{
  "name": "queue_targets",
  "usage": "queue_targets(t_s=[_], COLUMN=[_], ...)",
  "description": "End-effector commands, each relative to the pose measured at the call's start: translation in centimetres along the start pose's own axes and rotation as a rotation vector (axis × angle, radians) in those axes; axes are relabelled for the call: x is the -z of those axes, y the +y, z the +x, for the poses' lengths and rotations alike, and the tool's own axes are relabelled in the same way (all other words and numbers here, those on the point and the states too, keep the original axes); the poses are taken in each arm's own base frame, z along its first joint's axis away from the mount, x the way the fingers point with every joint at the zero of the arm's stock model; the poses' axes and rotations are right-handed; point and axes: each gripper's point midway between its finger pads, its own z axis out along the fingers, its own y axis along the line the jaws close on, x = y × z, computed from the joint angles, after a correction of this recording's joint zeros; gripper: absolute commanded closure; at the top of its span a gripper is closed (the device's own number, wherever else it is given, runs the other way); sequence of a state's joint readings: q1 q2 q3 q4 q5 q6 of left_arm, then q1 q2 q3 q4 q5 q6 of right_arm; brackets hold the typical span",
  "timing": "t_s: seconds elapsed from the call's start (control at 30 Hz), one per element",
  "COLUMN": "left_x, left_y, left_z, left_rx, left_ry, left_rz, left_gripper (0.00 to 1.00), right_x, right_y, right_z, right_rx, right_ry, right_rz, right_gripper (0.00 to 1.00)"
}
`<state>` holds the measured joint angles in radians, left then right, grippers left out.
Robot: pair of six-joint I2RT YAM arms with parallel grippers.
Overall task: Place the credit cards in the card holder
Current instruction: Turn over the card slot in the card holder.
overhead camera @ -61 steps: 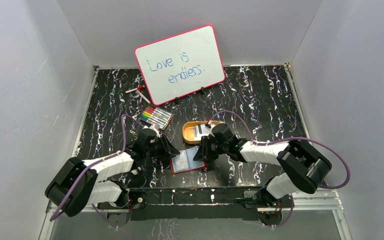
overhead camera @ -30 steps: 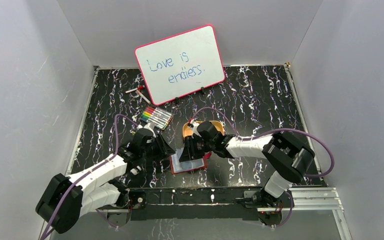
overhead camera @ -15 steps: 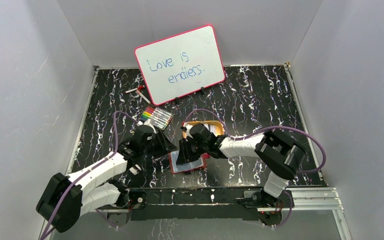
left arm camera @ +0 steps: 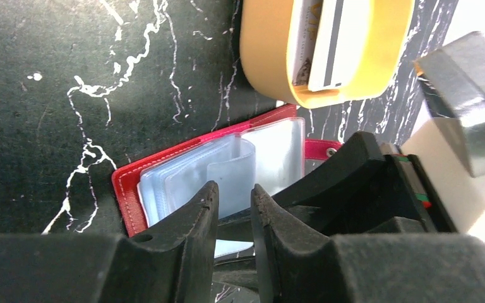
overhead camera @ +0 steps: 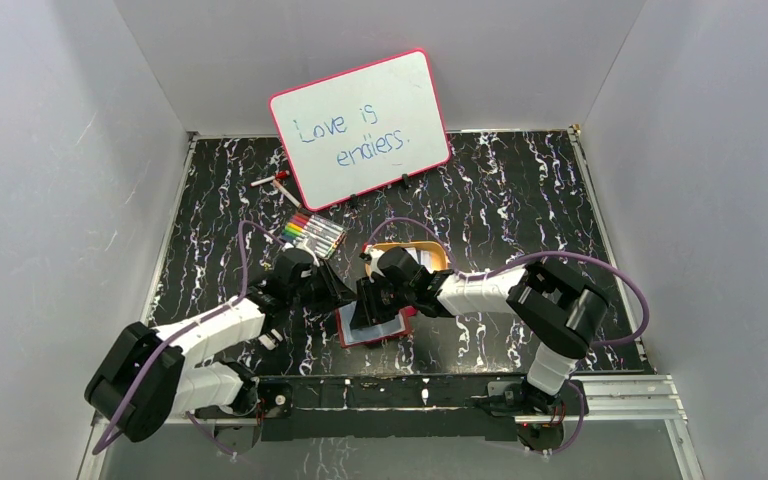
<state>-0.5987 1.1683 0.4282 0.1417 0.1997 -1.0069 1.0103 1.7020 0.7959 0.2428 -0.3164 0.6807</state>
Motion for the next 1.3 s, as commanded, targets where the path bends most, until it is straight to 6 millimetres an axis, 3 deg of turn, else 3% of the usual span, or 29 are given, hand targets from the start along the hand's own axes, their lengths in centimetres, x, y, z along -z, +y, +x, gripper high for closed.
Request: queue_targets(t_s=[0.0,0.23,0.4,0.5,0.67,0.9,1.07,1.27], left_x=[-0.4,-1.0,-1.0,-0.8,-0.5,-0.6,-0.6,-0.6], left_y=[0.9,3.3,4.4,4.3,4.2,4.2,4.1,4.2], left_z=[1.0,2.2,2.5,2.4,2.0,2.1,2.1,2.2], left_rx=[-0.002,0.002,-0.004,-0.010,-0.022,-0.020,-0.018,-0.020], left_ry=[0.032,0.058,0.060,0.052,0.036,0.039,0.039,0.044], left_rz=[-0.008,-0.063,-0.094,-0.093,-0.098,-0.095,-0.092,-0.095], left_gripper=[0.79,0.89,0.92,0.92,0.92,0.91,0.92,0.91], right_x=[0.1,1.3,4.0,6.2,9.2,6.1,4.0,2.9], right_y=[1.1,1.7,2.9,2.6,0.5,-1.8,-2.1,-2.6], right_z=[-0.9,-1.4,-2.6,-3.7,-4.9,-1.8,-1.6,-1.7], right_rx=[0.029,0.034,0.052,0.070,0.114,0.160,0.210,0.243], right_ry=[-0.039,-0.059,-0.112,-0.173,-0.216,-0.069,-0.069,-0.097], right_rz=[-0.030,-0.026,-0.001,0.065,0.195,0.317,0.438,0.535], right_gripper=[0.61,0.60,0.56,0.54,0.51,0.44,0.33,0.25])
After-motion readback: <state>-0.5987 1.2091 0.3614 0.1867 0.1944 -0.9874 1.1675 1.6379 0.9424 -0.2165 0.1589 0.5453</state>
